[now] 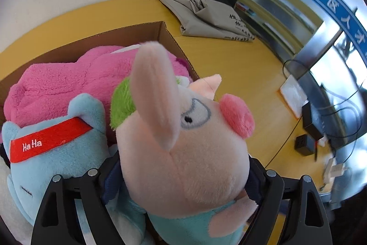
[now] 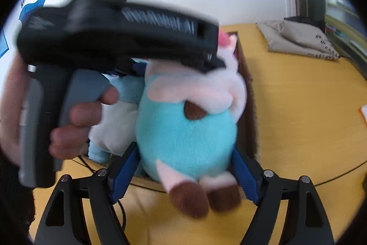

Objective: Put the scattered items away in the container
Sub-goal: 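Lower the pig into the box and open the right gripper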

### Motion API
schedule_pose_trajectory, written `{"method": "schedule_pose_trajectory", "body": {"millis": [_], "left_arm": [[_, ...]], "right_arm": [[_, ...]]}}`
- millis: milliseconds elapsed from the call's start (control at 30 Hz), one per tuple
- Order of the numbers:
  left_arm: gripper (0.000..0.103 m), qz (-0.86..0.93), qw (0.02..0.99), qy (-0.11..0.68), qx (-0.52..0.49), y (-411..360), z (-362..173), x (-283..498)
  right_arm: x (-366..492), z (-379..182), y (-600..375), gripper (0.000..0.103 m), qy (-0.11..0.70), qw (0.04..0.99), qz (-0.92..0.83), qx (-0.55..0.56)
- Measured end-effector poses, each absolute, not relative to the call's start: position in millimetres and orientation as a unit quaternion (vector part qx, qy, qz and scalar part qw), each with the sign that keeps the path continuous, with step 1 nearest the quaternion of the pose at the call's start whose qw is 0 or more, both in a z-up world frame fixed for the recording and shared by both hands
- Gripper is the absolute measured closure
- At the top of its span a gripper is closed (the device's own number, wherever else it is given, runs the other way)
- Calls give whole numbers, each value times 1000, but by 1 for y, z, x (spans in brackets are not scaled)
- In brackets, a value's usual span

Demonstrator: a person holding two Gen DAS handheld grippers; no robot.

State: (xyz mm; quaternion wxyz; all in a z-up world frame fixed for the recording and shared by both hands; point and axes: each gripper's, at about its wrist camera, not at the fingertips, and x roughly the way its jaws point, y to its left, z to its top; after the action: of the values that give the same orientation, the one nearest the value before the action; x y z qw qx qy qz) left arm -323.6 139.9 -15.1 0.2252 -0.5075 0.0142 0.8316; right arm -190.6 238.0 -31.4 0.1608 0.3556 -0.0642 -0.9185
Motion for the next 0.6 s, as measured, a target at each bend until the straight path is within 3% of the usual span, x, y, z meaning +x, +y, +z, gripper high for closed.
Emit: {"method": "schedule_pose_trajectory", "body": {"millis": [100,233,433,533,600], "left_arm": [[13,832,220,28,-508,144,-19,-320],[13,831,216,27,-511,144,-21,-319],[13,830,236,4,-505,134,-6,-311],[14,865,241,-34,-438,118,30,-296],[14,880,216,-16,-423,117,40,-295]], "right_arm": [[-180,-16,247,37,-78,165,-928,325],[-210,-31,237,81,-54,157,-918,360],[-234,-44,241,81,-48,120,-913,387],[-228,-51,249,81,-59,100,-909,400],[-220,-52,250,81,-71,97,-907,403]]}}
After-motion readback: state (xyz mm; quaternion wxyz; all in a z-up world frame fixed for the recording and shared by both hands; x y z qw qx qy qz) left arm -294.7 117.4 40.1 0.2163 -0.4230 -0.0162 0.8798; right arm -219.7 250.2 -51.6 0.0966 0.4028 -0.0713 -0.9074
